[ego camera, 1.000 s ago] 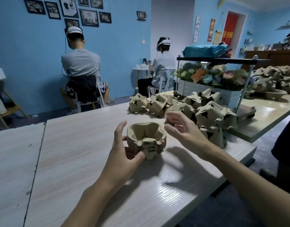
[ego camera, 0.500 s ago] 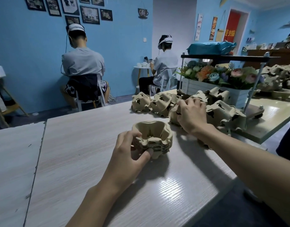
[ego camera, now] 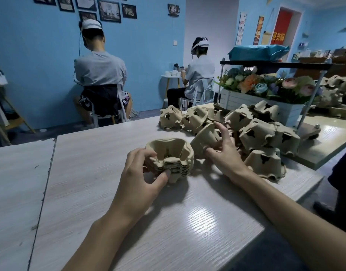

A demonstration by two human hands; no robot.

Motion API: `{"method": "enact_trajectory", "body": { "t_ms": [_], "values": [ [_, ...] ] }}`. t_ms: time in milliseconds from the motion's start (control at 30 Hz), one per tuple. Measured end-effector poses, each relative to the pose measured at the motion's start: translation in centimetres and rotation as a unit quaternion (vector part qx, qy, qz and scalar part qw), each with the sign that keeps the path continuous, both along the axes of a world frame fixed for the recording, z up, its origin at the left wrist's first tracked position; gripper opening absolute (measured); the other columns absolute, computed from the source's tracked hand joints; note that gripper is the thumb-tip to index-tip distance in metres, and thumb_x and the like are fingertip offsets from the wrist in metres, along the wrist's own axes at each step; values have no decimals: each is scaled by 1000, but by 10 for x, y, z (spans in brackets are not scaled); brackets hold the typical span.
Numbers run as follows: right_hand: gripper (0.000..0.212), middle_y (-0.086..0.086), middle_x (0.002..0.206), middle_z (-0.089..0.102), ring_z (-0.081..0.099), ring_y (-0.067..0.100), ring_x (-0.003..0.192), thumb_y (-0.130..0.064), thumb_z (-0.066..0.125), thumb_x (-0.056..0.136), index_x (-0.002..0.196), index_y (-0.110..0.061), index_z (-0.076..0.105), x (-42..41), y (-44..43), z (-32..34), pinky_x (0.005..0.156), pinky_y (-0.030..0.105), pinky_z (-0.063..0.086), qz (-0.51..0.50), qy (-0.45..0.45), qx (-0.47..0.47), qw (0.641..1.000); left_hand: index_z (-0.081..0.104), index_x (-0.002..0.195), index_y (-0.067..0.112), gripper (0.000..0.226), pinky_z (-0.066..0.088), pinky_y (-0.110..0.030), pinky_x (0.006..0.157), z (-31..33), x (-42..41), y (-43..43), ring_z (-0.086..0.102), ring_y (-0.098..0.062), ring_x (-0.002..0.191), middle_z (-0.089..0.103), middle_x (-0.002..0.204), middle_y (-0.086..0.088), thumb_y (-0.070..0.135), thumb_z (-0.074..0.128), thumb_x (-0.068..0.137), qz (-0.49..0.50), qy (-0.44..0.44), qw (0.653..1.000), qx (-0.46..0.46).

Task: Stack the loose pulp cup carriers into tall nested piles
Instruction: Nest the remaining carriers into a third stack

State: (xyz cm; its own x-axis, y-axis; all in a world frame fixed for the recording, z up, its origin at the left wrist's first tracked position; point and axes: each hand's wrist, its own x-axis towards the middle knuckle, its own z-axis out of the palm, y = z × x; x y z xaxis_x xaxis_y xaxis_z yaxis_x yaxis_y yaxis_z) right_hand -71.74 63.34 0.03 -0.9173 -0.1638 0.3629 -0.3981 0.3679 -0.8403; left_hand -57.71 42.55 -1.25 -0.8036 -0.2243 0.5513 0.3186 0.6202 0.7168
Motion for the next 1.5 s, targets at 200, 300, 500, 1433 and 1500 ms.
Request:
{"method": "enact_trajectory", "body": {
  "t_ms": [200,300,500,1433,1500],
  "values": [
    [82,2,136,26,37,19,131,-10,75,77,138,-48,36,8,7,10,103,21,39,69,23,89,993,58,112,29,40,42,-4,90,-1,0,0,57,-6,110,51,119,11,20,81,81,4,-3,1000,-3],
    [73,-1,137,32,37,13,127,-33,85,73,134,-35,46,8,9,11,107,26,31,37,34,120,992,57,111,30,40,41,-1,88,-1,0,0,57,-5,110,51,119,11,18,81,81,7,-4,1000,-2],
    [55,3,138,39,36,8,125,-27,83,75,123,-23,56,11,18,7,105,17,27,10,58,119,991,58,112,28,41,44,-10,91,-2,0,-1,57,-6,110,52,119,10,19,81,80,17,0,1000,-6],
    [8,-3,103,69,54,23,98,-8,70,89,94,-11,75,49,-9,47,84,39,48,35,390,105,914,52,108,33,46,55,-24,88,0,2,1,61,-8,104,53,114,10,18,83,77,-26,-7,999,38],
    [13,-6,106,68,55,22,101,-7,71,87,96,-16,75,47,-12,43,86,48,46,75,372,142,914,41,112,38,58,54,-24,87,0,4,3,61,-3,103,52,119,16,21,83,78,-29,-25,997,65]
  ]
}}
